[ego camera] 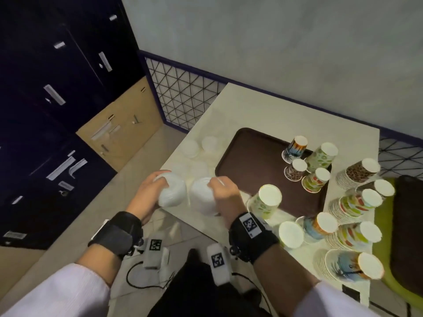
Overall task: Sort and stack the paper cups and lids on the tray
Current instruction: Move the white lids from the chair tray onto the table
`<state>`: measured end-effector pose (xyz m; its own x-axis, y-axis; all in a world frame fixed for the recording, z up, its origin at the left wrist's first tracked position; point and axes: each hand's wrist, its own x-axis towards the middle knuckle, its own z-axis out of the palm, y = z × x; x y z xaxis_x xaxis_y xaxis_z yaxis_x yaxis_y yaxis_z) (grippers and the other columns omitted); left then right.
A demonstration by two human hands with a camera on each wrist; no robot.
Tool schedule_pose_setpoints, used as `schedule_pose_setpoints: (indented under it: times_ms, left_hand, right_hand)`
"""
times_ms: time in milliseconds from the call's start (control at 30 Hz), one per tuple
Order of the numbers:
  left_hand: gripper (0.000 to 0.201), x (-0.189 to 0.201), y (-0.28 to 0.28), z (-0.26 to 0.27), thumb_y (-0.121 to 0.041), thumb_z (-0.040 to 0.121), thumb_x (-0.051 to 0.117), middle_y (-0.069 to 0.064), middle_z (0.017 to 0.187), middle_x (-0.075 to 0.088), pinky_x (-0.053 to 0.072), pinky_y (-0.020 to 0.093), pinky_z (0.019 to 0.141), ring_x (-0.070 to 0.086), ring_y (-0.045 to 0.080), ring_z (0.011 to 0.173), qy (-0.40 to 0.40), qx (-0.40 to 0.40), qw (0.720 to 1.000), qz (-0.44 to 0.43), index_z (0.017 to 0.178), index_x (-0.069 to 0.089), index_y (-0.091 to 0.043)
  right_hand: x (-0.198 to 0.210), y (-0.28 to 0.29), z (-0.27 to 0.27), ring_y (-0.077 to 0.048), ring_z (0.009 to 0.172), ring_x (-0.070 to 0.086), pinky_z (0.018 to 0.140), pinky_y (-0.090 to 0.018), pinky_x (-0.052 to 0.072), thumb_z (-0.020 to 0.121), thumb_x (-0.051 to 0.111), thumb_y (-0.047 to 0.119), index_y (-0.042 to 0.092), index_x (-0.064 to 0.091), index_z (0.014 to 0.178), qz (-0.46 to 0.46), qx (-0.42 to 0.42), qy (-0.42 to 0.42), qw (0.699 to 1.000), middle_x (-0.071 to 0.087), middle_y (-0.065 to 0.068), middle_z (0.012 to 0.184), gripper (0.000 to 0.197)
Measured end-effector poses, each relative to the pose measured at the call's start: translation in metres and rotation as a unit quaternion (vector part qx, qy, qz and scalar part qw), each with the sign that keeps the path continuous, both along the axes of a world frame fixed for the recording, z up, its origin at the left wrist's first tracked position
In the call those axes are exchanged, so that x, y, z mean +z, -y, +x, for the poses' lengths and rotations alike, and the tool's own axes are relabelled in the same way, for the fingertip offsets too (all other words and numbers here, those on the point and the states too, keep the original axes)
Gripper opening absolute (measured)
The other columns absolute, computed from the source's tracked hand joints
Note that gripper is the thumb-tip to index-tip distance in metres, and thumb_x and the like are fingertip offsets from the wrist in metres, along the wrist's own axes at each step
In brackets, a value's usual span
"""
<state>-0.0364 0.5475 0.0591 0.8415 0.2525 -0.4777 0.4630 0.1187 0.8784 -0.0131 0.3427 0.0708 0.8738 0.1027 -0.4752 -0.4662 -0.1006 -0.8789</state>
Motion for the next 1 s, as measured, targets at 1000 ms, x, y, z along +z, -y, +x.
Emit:
schedule_pose_setpoints:
  times_ms: [1000]
  left_hand:
    - [0.074, -0.150, -0.023, 0.078, -0.035, 0.087, 0.081, 0.014, 0.139, 0.060, 0.050, 0.045, 0.107, 0.061, 0.031, 0.120, -0.115, -0.196, 0.954, 0.197, 0.148, 0.046, -0.012]
  right_hand:
    - [-0.149, -0.026, 0.068, -0.029, 0.109, 0.057, 0.097, -0.032, 0.044, 0.092, 0.063, 0.020, 0.007, 0.053, 0.130, -0.177, -0.152, -0.148, 0.961, 0.057, -0.010, 0.116, 0.042]
